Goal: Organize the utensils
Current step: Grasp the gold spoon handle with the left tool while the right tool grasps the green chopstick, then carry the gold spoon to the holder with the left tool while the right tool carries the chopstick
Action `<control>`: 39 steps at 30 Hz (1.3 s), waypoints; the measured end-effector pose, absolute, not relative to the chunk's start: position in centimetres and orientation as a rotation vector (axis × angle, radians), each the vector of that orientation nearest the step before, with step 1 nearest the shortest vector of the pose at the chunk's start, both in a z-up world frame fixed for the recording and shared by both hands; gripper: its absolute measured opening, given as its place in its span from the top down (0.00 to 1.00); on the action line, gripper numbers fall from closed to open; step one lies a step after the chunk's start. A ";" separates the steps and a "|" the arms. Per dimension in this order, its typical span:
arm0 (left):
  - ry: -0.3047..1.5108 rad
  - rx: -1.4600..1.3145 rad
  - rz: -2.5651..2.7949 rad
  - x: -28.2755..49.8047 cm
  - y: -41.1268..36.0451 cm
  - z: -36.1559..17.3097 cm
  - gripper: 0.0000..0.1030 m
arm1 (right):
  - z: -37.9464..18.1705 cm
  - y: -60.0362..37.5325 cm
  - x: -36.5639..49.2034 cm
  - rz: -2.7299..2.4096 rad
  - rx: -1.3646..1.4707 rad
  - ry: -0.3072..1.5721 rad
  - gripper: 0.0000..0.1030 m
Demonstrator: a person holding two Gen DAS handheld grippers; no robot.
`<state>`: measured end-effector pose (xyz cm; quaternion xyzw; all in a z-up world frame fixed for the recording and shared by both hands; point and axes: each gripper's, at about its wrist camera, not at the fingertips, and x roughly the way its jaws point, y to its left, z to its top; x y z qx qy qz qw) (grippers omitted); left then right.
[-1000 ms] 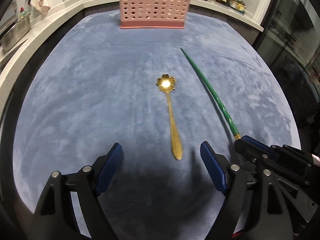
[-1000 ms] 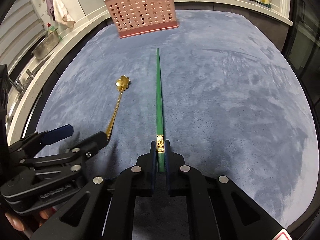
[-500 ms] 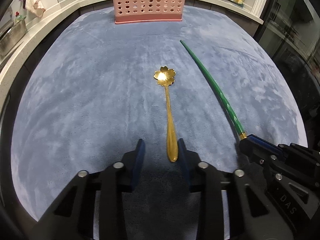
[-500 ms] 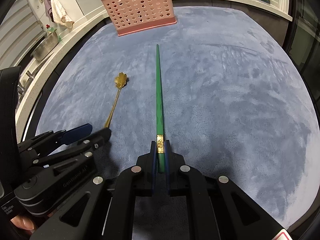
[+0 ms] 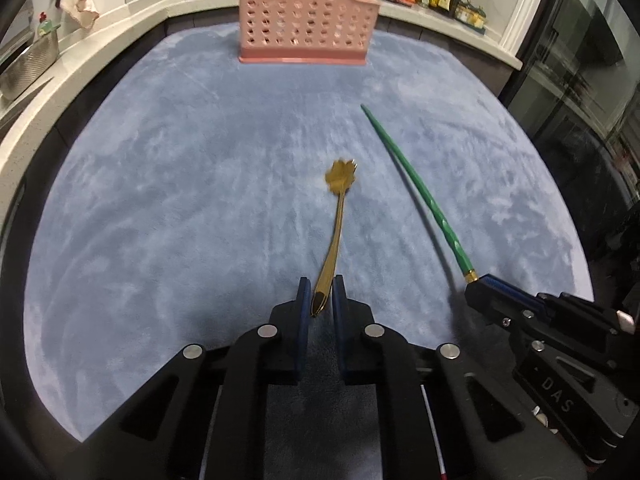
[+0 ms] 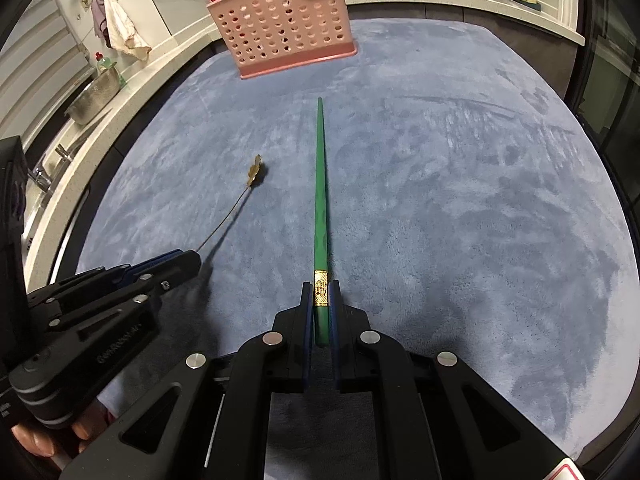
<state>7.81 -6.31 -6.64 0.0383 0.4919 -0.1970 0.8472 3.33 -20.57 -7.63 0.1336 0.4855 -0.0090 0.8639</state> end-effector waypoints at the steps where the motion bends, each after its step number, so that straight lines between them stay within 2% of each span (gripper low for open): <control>1: 1.028 0.072 -0.415 7.9 -6.2 -6.1 0.93 | -7.4 -20.7 3.3 -0.018 0.281 1.014 0.93; 3: 1.007 0.057 -0.412 7.9 -5.8 -5.0 0.97 | -6.6 -20.8 3.3 -0.014 0.292 0.999 0.93; 10: 0.962 0.005 -0.400 8.8 -4.6 -1.7 0.99 | -2.7 -21.4 3.4 -0.009 0.315 0.911 0.93; 27: 0.843 0.005 -0.391 12.3 -4.0 6.4 0.99 | 7.8 -23.4 6.8 0.012 0.319 0.687 0.93; 39: 0.730 -0.045 -0.406 19.2 -3.9 13.9 0.99 | 13.6 -24.6 12.3 0.032 0.319 0.553 0.93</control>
